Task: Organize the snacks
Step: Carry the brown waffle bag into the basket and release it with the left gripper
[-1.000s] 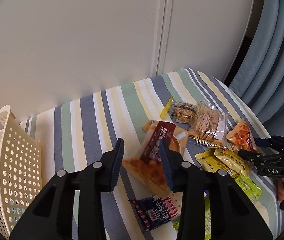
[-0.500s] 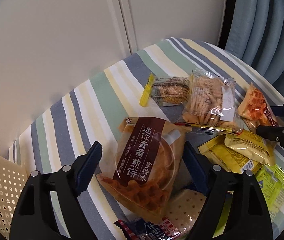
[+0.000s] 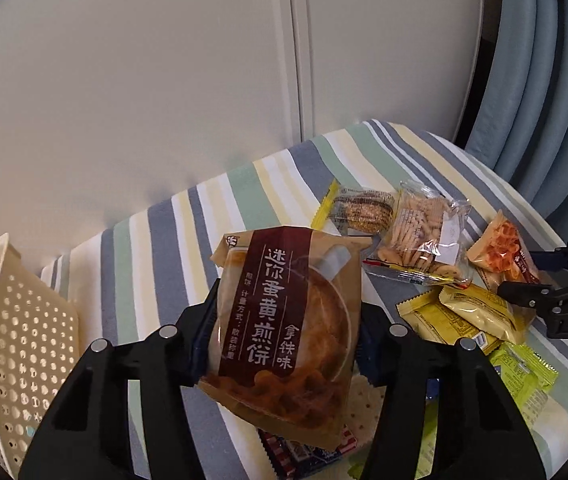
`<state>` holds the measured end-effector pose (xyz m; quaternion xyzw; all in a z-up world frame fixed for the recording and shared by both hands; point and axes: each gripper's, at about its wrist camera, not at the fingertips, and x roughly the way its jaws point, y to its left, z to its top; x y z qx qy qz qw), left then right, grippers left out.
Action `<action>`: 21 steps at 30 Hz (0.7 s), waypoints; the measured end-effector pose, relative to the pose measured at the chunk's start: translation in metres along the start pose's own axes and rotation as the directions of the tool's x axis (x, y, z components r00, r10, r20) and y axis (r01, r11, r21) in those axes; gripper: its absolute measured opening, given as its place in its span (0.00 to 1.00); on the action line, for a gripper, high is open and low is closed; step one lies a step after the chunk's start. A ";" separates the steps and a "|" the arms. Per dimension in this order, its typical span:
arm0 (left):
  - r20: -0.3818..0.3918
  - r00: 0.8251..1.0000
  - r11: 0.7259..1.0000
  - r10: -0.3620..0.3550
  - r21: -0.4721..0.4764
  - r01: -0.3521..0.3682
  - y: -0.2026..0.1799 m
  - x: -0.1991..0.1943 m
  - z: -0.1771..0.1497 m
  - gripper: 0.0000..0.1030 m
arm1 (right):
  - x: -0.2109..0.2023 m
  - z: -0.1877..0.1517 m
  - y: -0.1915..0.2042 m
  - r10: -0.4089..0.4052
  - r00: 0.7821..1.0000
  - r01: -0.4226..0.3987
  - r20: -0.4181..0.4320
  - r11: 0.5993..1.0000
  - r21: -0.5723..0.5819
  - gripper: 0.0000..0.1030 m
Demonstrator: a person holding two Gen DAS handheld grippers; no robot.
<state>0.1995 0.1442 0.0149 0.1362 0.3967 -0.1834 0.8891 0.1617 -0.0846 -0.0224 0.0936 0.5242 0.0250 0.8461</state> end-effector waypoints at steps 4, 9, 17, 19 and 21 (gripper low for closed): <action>0.052 0.997 0.998 0.054 -0.038 -0.052 0.006 -0.029 -0.005 0.56 | 0.000 0.000 0.001 -0.006 1.000 0.006 -0.001 1.000 -0.005 0.64; 0.112 0.988 0.990 0.110 -0.097 -0.100 0.018 -0.066 -0.017 0.56 | 0.002 0.000 0.006 -0.024 1.000 0.024 -0.004 1.000 -0.017 0.64; 0.192 0.955 0.962 0.224 -0.202 -0.185 0.047 -0.119 -0.035 0.56 | 0.003 -0.001 0.008 -0.035 0.999 0.035 -0.006 0.999 -0.022 0.64; 0.208 0.942 0.947 0.262 -0.246 -0.208 0.058 -0.132 -0.040 0.56 | 0.004 -0.001 0.009 -0.045 0.999 0.045 -0.008 0.999 -0.029 0.64; 0.221 0.927 0.928 0.302 -0.292 -0.233 0.071 -0.144 -0.046 0.56 | 0.005 -0.001 0.011 -0.057 0.998 0.056 -0.010 0.998 -0.038 0.64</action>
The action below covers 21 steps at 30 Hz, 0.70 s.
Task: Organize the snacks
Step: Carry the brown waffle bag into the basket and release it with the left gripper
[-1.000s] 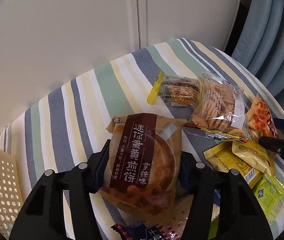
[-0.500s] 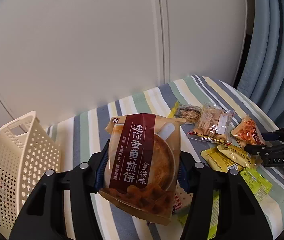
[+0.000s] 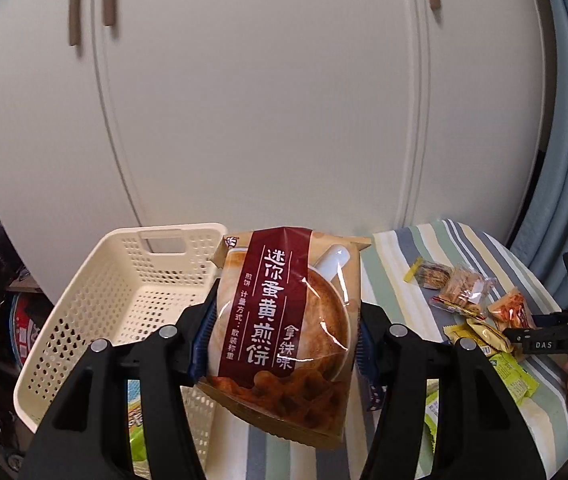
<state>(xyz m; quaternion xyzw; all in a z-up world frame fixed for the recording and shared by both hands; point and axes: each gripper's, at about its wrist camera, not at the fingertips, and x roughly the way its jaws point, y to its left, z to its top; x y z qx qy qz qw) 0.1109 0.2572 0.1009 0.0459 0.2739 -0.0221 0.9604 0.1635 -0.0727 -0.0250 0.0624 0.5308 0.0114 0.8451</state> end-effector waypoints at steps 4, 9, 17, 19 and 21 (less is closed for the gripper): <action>0.046 0.994 0.992 0.096 -0.083 -0.092 0.030 -0.011 -0.003 0.56 | 0.002 0.000 0.005 -0.026 1.000 0.026 -0.006 1.000 -0.018 0.64; 0.055 0.983 0.976 0.173 -0.146 -0.164 0.067 -0.014 -0.005 0.56 | 0.003 -0.001 0.006 -0.034 0.999 0.034 -0.006 0.999 -0.024 0.64; 0.010 0.980 0.951 0.199 -0.242 -0.191 0.108 -0.004 -0.018 0.56 | 0.004 -0.001 0.011 -0.059 0.998 0.059 -0.011 0.997 -0.042 0.65; 0.006 0.978 0.947 0.208 -0.253 -0.200 0.113 -0.006 -0.021 0.56 | 0.004 -0.001 0.011 -0.059 0.998 0.059 -0.012 0.997 -0.040 0.65; 0.005 0.976 0.943 0.217 -0.262 -0.208 0.116 -0.006 -0.021 0.56 | 0.004 -0.001 0.012 -0.064 0.998 0.063 -0.013 0.997 -0.043 0.65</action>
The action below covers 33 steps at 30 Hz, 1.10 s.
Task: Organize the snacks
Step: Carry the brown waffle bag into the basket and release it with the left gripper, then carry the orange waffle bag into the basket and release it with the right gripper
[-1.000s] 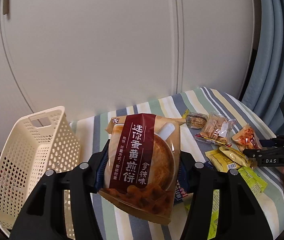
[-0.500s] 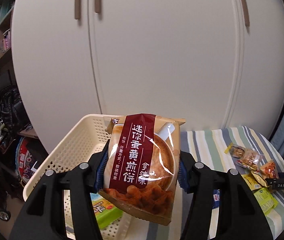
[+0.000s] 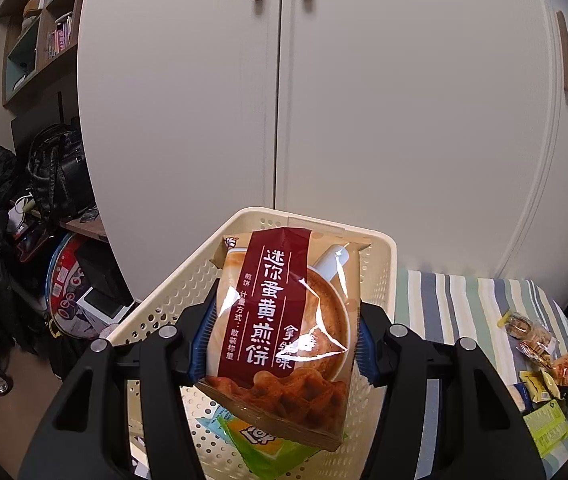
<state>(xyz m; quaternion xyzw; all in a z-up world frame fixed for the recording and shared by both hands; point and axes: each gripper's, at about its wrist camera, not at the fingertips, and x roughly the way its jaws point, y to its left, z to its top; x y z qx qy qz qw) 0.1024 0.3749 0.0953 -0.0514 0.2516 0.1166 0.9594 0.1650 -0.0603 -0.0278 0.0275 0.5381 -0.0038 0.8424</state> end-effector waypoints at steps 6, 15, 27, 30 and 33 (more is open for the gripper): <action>0.023 0.998 0.998 0.055 -0.002 -0.055 -0.002 -0.006 0.000 0.90 | 0.001 0.001 0.006 -0.034 0.999 0.033 -0.006 0.999 -0.016 0.64; 0.039 0.997 0.997 0.061 -0.056 -0.059 0.014 -0.011 0.001 0.94 | -0.011 -0.005 0.006 -0.100 0.994 0.101 0.042 0.995 -0.013 0.47; 0.068 0.997 0.993 0.024 -0.114 -0.016 0.029 -0.015 0.003 0.95 | -0.046 -0.013 0.001 -0.058 0.988 0.048 0.141 0.996 0.070 0.43; 0.074 0.997 0.993 0.029 -0.113 -0.021 0.030 -0.016 0.002 0.95 | -0.064 -0.012 0.006 -0.025 0.984 0.012 0.179 0.997 0.072 0.43; 0.080 0.996 0.993 0.028 -0.115 -0.019 0.030 -0.016 0.003 0.95 | -0.083 -0.007 0.019 0.021 0.976 -0.034 0.218 0.998 0.056 0.43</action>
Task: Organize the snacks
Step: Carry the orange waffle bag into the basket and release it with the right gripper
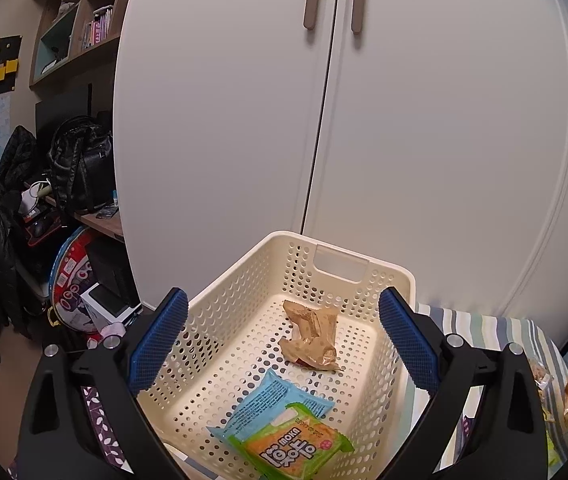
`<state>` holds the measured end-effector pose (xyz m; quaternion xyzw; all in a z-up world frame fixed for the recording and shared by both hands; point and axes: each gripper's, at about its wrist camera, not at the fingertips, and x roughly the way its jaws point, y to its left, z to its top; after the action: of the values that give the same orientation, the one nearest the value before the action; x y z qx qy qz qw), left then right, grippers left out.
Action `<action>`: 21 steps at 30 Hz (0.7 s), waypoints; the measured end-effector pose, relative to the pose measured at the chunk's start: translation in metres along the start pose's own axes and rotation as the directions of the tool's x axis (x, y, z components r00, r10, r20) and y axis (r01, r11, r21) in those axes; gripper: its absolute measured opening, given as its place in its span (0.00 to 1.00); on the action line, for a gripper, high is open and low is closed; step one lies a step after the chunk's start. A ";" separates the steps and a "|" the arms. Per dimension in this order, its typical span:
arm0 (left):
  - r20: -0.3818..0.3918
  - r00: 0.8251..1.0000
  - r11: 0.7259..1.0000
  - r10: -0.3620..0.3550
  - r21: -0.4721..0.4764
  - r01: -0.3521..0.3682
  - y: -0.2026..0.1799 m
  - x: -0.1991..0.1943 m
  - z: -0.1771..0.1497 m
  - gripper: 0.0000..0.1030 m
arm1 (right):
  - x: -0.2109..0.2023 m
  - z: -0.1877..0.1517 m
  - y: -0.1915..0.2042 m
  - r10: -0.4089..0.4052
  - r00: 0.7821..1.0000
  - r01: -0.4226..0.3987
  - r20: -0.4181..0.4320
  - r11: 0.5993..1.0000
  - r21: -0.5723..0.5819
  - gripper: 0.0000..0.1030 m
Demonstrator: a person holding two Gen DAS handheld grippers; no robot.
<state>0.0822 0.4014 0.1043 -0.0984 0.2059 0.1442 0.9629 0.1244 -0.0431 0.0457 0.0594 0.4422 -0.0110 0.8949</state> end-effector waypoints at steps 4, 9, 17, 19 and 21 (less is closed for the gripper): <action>0.002 1.000 1.000 -0.005 -0.010 0.006 0.003 -0.001 0.000 0.95 | -0.016 0.013 0.034 0.069 0.997 -0.067 0.040 0.997 -0.035 0.43; 0.005 1.000 1.000 0.009 -0.012 -0.009 0.006 0.000 0.001 0.96 | -0.031 0.025 0.084 0.172 0.983 -0.166 0.067 0.982 -0.091 0.43; -0.010 1.000 0.999 0.008 -0.043 -0.009 0.015 0.004 0.001 0.96 | -0.048 0.040 0.184 0.361 0.930 -0.345 0.066 0.921 -0.182 0.43; -0.012 1.000 0.998 0.010 -0.054 -0.010 0.019 0.005 0.001 0.96 | -0.049 0.043 0.209 0.398 0.915 -0.378 0.061 0.902 -0.209 0.43; -0.019 1.000 0.998 0.007 -0.066 -0.008 0.022 0.007 0.001 0.96 | -0.050 0.047 0.233 0.424 0.904 -0.401 0.056 0.885 -0.235 0.43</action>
<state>0.0816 0.4243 0.0997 -0.1306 0.2105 0.1534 0.9566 0.1475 0.1815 0.1360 0.0530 0.3698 0.2252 0.8999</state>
